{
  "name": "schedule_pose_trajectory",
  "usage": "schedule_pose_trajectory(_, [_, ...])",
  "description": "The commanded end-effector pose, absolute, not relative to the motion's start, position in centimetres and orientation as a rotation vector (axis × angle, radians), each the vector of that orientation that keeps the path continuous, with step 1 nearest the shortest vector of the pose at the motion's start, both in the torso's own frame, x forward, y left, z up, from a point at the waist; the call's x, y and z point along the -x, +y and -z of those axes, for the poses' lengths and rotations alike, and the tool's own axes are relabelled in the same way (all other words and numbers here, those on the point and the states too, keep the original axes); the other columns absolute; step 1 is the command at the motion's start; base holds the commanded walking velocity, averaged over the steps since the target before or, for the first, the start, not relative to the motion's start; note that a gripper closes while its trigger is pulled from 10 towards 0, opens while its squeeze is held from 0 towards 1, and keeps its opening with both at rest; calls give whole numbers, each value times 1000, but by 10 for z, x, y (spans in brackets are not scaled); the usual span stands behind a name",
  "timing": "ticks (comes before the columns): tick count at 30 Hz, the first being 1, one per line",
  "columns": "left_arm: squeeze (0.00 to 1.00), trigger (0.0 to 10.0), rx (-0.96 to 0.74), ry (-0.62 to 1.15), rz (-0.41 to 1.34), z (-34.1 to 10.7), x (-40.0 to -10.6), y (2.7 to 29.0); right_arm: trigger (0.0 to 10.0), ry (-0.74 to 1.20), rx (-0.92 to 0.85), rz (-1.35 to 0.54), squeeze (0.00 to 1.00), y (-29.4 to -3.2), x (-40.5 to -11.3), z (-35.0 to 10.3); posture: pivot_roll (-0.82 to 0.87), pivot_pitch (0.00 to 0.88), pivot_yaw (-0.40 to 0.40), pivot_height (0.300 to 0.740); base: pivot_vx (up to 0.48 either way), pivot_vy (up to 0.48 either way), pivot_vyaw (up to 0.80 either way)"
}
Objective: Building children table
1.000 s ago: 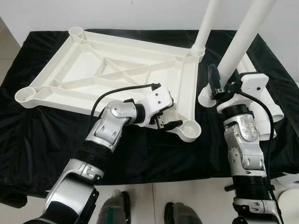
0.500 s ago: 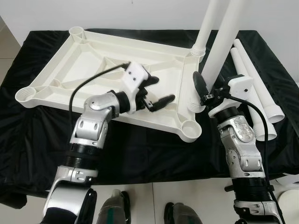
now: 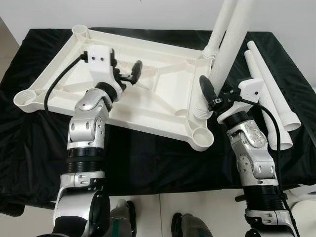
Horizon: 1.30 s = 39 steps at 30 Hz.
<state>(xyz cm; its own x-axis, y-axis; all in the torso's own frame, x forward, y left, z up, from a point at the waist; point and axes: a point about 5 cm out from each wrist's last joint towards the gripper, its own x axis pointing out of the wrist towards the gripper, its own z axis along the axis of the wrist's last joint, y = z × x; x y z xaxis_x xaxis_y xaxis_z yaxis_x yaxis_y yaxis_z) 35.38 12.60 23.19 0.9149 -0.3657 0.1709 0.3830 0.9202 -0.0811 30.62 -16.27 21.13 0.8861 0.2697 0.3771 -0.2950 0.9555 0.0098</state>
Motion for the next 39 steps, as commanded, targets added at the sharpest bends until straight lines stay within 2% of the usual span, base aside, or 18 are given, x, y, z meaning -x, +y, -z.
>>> schedule_pose_trajectory(1, [0,10000,102,-82,316,-221,-354,129,10000,-352,-103,-250,0,-164,-311,-212,46,111,-9,740,0,0,0])
schedule_pose_trajectory(8, [0,10000,52,-16,294,-213,-351,128,10000,-377,-96,-209,0,-163,-313,-219,41,102,-12,740,0,0,0])
schedule_pose_trajectory(14, [0,10000,49,-25,267,-215,-349,130,10000,-393,-90,-211,0,-162,-312,-222,37,94,-13,740,0,0,0])
schedule_pose_trajectory(22, [0,10000,61,-73,215,-217,-350,151,10000,-391,-56,-231,0,-159,-312,-218,36,75,-50,740,0,0,0])
schedule_pose_trajectory(25, [0,10000,85,-71,216,-217,-351,153,10000,-390,-57,-232,0,-160,-313,-219,45,78,-43,740,0,0,0])
schedule_pose_trajectory(26, [0,10000,76,-79,210,-218,-351,153,10000,-391,-52,-231,0,-162,-315,-219,57,86,-11,740,0,0,0])
schedule_pose_trajectory(30, [0,10000,86,-92,200,-221,-350,155,10000,-401,-43,-228,0,-164,-317,-220,49,85,13,740,0,0,0])
schedule_pose_trajectory(31, [0,10000,61,-104,198,-222,-349,156,10000,-410,-35,-230,0,-164,-317,-221,35,80,-15,740,0,0,0])
schedule_pose_trajectory(39, [0,10000,5,-146,185,-224,-350,158,10000,-424,-22,-254,0,-161,-318,-226,34,86,-36,740,0,0,0])
